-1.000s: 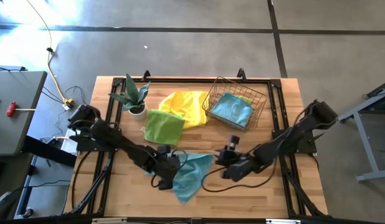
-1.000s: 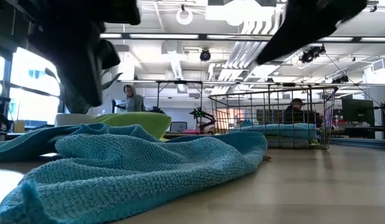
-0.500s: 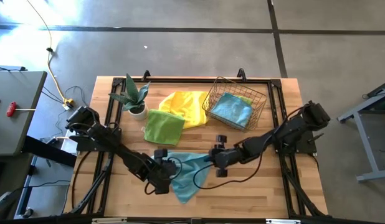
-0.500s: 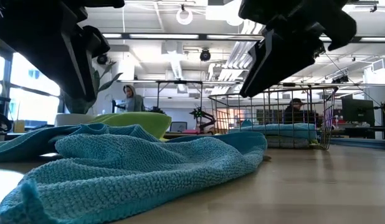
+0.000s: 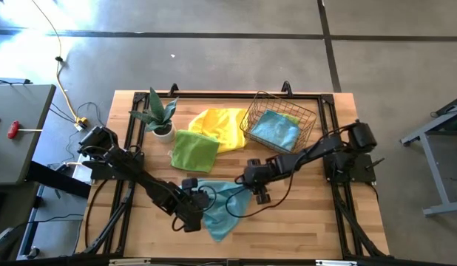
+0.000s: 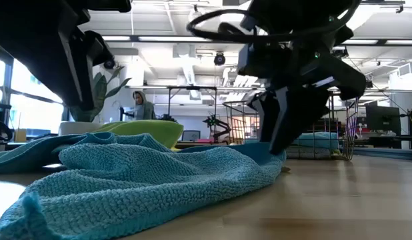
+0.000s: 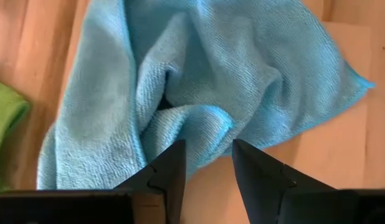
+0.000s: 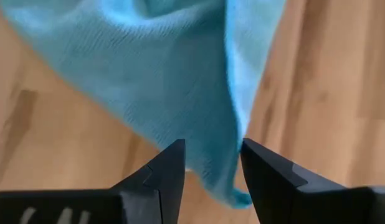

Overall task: Fold microfiber towels
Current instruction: Fold the blue microfiber towel

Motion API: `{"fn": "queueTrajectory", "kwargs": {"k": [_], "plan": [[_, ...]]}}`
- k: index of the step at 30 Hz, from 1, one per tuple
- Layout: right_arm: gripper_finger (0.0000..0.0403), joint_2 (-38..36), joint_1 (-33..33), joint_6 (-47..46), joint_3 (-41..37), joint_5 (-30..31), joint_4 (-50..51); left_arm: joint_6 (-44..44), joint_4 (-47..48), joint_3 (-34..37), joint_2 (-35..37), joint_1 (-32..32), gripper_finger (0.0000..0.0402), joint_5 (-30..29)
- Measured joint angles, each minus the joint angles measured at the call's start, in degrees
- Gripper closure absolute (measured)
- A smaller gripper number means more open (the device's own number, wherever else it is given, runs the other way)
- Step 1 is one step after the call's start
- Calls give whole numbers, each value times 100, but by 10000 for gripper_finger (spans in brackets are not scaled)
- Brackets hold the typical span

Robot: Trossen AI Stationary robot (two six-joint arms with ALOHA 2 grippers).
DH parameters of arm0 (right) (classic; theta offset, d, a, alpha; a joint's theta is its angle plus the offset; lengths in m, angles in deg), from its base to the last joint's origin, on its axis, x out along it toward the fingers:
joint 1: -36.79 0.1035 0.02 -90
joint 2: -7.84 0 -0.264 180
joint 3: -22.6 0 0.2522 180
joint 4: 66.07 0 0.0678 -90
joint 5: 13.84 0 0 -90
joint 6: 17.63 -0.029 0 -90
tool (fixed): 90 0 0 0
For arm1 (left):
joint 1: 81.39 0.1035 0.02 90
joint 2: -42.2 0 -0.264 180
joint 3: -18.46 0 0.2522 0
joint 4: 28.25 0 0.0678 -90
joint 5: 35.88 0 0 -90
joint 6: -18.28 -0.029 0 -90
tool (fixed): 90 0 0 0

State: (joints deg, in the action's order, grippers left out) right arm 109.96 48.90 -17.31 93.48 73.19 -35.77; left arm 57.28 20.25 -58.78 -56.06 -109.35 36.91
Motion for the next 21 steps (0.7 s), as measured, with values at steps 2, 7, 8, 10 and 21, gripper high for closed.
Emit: {"fn": "queueTrajectory", "kwargs": {"k": [2, 7, 8, 10, 21], "plan": [[254, 22, -58, -18, 0, -290, 102, 52, 1, 0, 0, -10, 282, 78], [254, 22, -18, -26, 0, -470, 448, 134, 9, 0, -2, -78, 280, 157], [254, 24, 3, -25, 1, -469, 496, 134, 11, -2, -2, -97, 280, 160], [254, 24, 39, -4, 0, -465, 506, 134, 13, -2, -2, -109, 280, 160], [368, 24, 82, -250, 0, 170, 461, 134, 23, -2, -2, -107, 280, 147]]}}
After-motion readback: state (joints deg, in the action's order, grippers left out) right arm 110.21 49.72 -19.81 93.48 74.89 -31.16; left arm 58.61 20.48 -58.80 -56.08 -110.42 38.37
